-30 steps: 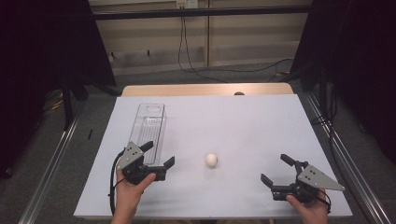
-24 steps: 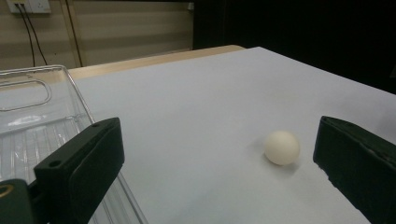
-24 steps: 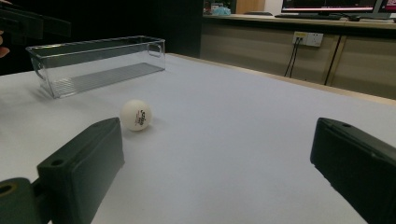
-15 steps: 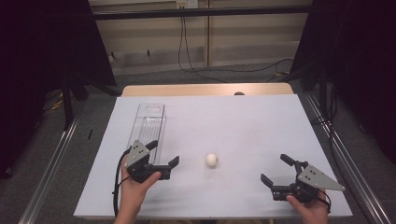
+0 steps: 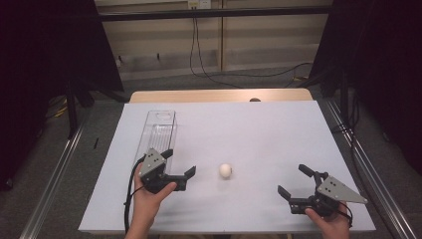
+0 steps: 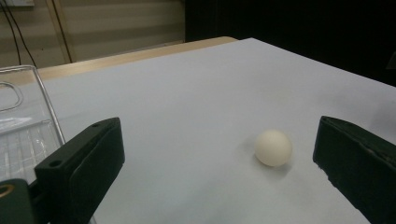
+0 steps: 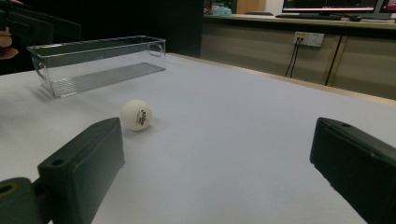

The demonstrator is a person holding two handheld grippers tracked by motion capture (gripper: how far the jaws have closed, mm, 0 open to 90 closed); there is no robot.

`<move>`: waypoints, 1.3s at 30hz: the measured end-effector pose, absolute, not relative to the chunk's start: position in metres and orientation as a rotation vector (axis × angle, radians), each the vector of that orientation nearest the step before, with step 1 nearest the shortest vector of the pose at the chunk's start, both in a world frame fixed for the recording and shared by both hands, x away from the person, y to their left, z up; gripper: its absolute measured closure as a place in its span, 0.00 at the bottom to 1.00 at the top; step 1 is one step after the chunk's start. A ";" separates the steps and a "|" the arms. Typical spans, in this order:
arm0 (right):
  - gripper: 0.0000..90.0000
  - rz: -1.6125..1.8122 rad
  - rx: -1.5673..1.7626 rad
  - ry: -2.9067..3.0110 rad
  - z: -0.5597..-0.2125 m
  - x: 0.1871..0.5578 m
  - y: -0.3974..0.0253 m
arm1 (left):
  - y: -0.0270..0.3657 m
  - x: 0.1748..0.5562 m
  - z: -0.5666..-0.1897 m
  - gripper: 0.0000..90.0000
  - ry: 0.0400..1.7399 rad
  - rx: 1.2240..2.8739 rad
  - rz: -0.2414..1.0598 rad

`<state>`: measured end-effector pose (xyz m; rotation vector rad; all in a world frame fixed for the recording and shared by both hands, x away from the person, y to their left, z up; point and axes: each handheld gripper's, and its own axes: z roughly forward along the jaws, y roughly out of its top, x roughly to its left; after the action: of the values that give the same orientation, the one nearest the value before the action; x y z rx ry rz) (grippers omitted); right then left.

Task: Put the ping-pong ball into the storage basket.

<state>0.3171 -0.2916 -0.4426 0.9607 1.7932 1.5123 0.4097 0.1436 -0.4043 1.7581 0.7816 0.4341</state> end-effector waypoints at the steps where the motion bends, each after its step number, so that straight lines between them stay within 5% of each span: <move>1: 0.03 1.513 0.961 1.795 -0.443 0.317 -0.292 | 0.143 0.410 -0.404 0.02 0.782 1.765 0.433; 39: 0.03 1.516 0.959 1.798 -0.442 0.317 -0.291 | 0.116 0.415 -0.407 0.02 0.749 1.815 0.402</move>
<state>0.3166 -0.2912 -0.4422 0.9591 1.7985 1.5159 0.4153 0.1164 -0.4070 1.8150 0.7492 0.4021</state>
